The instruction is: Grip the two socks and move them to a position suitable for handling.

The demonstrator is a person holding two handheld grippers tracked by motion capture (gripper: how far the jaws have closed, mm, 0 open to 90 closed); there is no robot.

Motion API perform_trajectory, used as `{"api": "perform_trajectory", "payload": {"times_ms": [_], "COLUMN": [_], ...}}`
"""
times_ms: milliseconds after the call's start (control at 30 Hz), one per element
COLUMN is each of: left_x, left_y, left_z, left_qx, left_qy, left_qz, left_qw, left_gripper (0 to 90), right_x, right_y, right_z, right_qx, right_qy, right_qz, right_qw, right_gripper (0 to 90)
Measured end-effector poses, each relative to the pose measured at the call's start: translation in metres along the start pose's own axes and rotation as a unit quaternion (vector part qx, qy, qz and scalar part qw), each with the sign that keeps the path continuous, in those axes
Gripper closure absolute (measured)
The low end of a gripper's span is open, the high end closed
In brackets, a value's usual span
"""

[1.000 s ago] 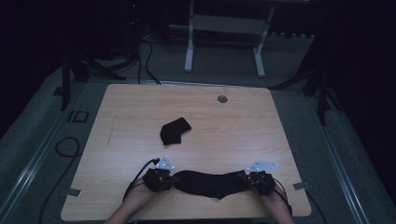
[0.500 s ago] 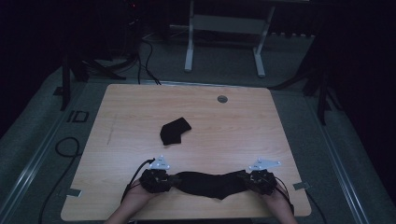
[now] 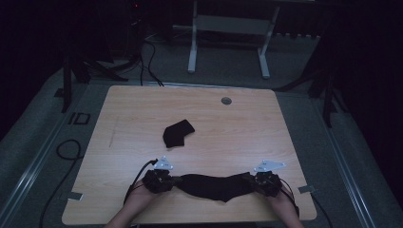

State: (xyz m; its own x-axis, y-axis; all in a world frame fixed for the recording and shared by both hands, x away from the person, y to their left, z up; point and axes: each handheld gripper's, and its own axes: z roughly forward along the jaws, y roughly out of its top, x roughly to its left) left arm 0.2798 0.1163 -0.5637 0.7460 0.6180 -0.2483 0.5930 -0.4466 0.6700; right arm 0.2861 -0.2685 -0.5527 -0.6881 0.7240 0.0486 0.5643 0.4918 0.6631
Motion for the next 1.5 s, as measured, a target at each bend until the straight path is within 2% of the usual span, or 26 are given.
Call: {"api": "perform_trajectory", "payload": {"times_ms": [67,133,233,300,333,367,400,467,500,567,600,667,700,767,967,1033,1100,1200,1233,1333,1500], "left_x": [0.004,0.006,0.004,0.003,0.002,0.002,0.001,0.001,-0.001,-0.002,-0.003,-0.003,-0.002,0.001,0.010,0.011,0.013,0.014,0.014,0.015,0.017], "left_y": [-0.002,-0.004,-0.005,-0.004,-0.004,-0.004,-0.004,-0.004,-0.004,-0.006,-0.007,-0.007,-0.015,-0.021,-0.035,-0.035,-0.036,-0.037,-0.037,-0.039,-0.040], "left_z": [0.001,0.001,0.000,-0.002,-0.003,-0.006,-0.009,-0.009,-0.018,-0.026,-0.029,-0.029,-0.038,-0.042,-0.046,-0.047,-0.048,-0.048,-0.048,-0.047,-0.048], "left_qx": [-0.003,-0.010,-0.010,-0.016,-0.021,-0.027,-0.035,-0.035,-0.055,-0.072,-0.080,-0.080,-0.090,-0.093,-0.096,-0.096,-0.101,-0.099,-0.099,-0.093,-0.096], "left_qy": [0.003,-0.005,-0.002,-0.003,-0.002,-0.008,-0.012,-0.012,-0.011,-0.011,-0.005,-0.005,0.019,0.031,0.035,0.035,0.035,0.037,0.037,0.046,0.044], "left_qz": [-0.007,-0.019,-0.015,-0.009,-0.012,-0.013,-0.009,-0.009,0.000,0.005,0.009,0.009,0.021,0.021,0.007,0.005,0.002,0.001,0.001,-0.001,-0.002], "left_qw": [1.0000,0.9998,0.9998,0.9998,0.9997,0.9995,0.9993,0.9993,0.9984,0.9974,0.9968,0.9968,0.9956,0.9949,0.9947,0.9947,0.9943,0.9944,0.9944,0.9946,0.9944], "left_gripper": [84.5,86.3,86.2,84.9,84.2,79.4,78.4,75.9,66.2,62.6,57.2,55.7,54.0,53.3,53.4,53.4,53.4,53.5,53.5,53.5,53.5], "right_x": [-0.003,-0.006,-0.006,-0.005,-0.004,-0.003,-0.002,-0.001,0.000,0.002,0.002,0.003,0.005,0.007,0.011,0.013,0.017,0.023,0.023,0.029,0.041], "right_y": [0.000,-0.001,-0.001,0.001,0.002,0.003,0.006,0.009,0.017,0.027,0.033,0.039,0.054,0.068,0.110,0.116,0.136,0.154,0.154,0.174,0.200], "right_z": [0.001,0.001,0.000,-0.001,-0.002,-0.004,-0.006,-0.009,-0.012,-0.014,-0.014,-0.013,-0.009,-0.004,0.020,0.025,0.041,0.056,0.056,0.071,0.094], "right_qx": [-0.001,-0.004,-0.002,-0.001,-0.003,-0.008,-0.013,-0.019,-0.028,-0.036,-0.039,-0.041,-0.042,-0.045,-0.049,-0.048,-0.041,-0.032,-0.032,-0.025,-0.017], "right_qy": [-0.007,-0.005,-0.005,0.006,0.008,0.011,0.015,0.017,0.016,0.017,0.019,0.020,0.021,0.022,0.038,0.041,0.049,0.054,0.054,0.063,0.062], "right_qz": [0.001,0.009,0.011,0.015,0.015,0.014,0.013,0.010,0.002,-0.006,-0.009,-0.016,-0.033,-0.042,-0.056,-0.058,-0.066,-0.071,-0.071,-0.071,-0.088], "right_qw": [1.0000,0.9999,0.9999,0.9999,0.9999,0.9998,0.9997,0.9996,0.9995,0.9992,0.9990,0.9988,0.9983,0.9979,0.9965,0.9963,0.9958,0.9955,0.9955,0.9951,0.9940], "right_gripper": [84.3,85.2,84.6,82.6,82.0,81.2,80.0,78.8,75.3,73.8,72.0,72.0,68.0,65.6,62.5,61.8,59.0,55.9,55.9,51.3,50.1]}}
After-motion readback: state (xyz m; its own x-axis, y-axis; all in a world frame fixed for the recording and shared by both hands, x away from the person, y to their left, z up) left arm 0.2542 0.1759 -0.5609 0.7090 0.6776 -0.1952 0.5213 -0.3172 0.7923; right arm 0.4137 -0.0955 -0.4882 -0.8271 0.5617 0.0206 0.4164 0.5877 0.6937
